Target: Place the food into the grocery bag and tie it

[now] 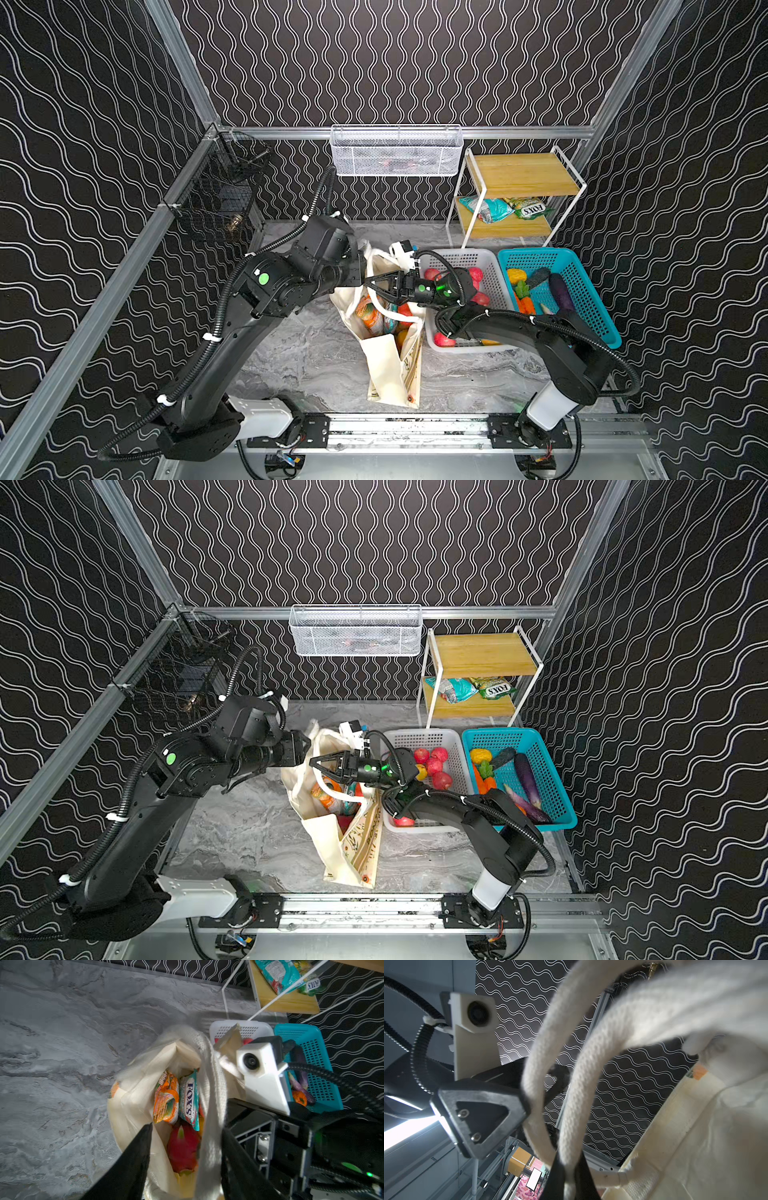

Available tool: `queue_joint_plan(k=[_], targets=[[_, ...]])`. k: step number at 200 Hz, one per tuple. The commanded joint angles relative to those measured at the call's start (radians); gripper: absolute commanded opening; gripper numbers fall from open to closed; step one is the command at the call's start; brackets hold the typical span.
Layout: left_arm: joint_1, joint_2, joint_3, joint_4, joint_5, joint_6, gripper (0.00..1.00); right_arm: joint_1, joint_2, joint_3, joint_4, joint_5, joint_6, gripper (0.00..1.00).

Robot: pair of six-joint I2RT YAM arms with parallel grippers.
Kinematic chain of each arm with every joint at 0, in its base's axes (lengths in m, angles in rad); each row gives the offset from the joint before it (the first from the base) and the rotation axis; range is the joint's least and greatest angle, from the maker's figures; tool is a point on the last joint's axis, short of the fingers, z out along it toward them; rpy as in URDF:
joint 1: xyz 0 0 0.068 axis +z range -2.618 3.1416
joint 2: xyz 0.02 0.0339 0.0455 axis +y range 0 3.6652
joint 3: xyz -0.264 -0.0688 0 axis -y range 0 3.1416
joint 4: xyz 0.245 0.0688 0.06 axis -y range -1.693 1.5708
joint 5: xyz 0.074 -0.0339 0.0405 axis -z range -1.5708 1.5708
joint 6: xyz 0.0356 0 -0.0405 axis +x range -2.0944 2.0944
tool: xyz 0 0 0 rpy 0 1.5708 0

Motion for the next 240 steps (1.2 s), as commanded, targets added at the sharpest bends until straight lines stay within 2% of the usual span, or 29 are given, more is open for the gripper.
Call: queue_joint_plan(k=[1,19,29,88,132,163,199,214,240], targets=[[0.002,-0.004,0.012,0.04,0.058,0.023,0.53,0.002,0.004,0.004,0.018,-0.006,-0.004,0.0],[0.002,-0.007,0.016,0.026,0.053,0.026,0.52,0.002,0.003,0.002,0.013,-0.007,-0.009,0.0],[0.003,-0.003,0.016,0.027,0.069,0.028,0.48,0.002,0.003,0.002,0.013,-0.007,-0.01,0.0],[-0.002,0.057,-0.004,0.149,0.282,0.027,0.25,0.002,0.008,-0.012,0.041,-0.009,0.0,0.0],[-0.113,0.154,0.066,0.195,0.304,0.021,0.22,0.002,-0.003,-0.038,0.076,-0.004,0.009,0.0],[-0.202,0.234,0.136,0.219,0.293,0.018,0.2,-0.002,-0.019,-0.066,0.108,0.004,0.017,0.0],[-0.256,0.313,0.225,0.21,0.278,0.023,0.21,-0.01,-0.036,-0.09,0.129,0.01,0.025,0.0],[-0.267,0.318,0.251,0.191,0.247,0.026,0.24,-0.012,-0.04,-0.094,0.123,0.01,0.022,0.0],[-0.275,0.296,0.277,0.131,0.144,0.03,0.36,-0.012,-0.034,-0.092,0.133,0.01,0.03,0.0]])
